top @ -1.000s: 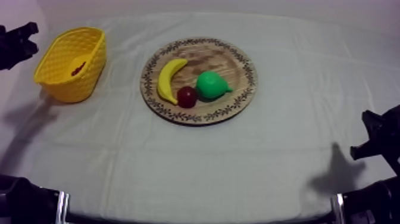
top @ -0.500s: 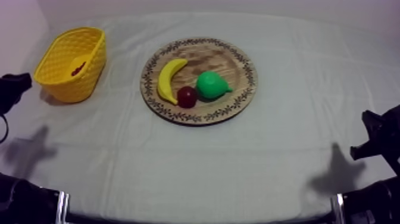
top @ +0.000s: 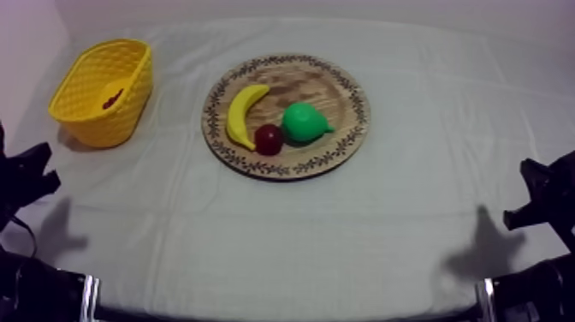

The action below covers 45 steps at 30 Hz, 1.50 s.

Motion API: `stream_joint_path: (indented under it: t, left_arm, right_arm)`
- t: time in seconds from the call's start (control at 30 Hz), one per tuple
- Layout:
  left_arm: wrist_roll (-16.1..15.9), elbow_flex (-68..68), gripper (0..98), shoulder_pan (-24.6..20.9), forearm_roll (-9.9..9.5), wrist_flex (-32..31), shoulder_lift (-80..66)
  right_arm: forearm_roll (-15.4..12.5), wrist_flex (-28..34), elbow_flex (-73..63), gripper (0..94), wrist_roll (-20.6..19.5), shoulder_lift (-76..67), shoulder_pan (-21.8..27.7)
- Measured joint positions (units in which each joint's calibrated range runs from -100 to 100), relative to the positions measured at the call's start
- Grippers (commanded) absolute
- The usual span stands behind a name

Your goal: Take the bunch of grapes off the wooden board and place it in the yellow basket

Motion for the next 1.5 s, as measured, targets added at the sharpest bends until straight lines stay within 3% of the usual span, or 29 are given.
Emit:
stream_joint_path:
  t: [0.27,0.5,0.97,1.5]
  left_arm:
    - [-0.6,3.2,0.0,-1.4,-0.37,2.0,-6.3]
    - [0.7,3.8,0.0,-1.5,-0.76,2.4,-8.2]
    - [9.8,5.9,0.0,-1.6,-1.77,-3.0,-8.3]
    - [10.1,6.0,0.0,-1.6,-1.77,-3.2,-8.3]
  right_arm:
    - [0.0,0.0,0.0,0.3,0.0,0.0,0.0]
    - [0.0,0.0,0.0,0.3,0.1,0.0,0.0]
    - [0.0,0.0,0.0,0.3,0.0,0.0,0.0]
    - [0.0,0.0,0.0,0.3,0.0,0.0,0.0]
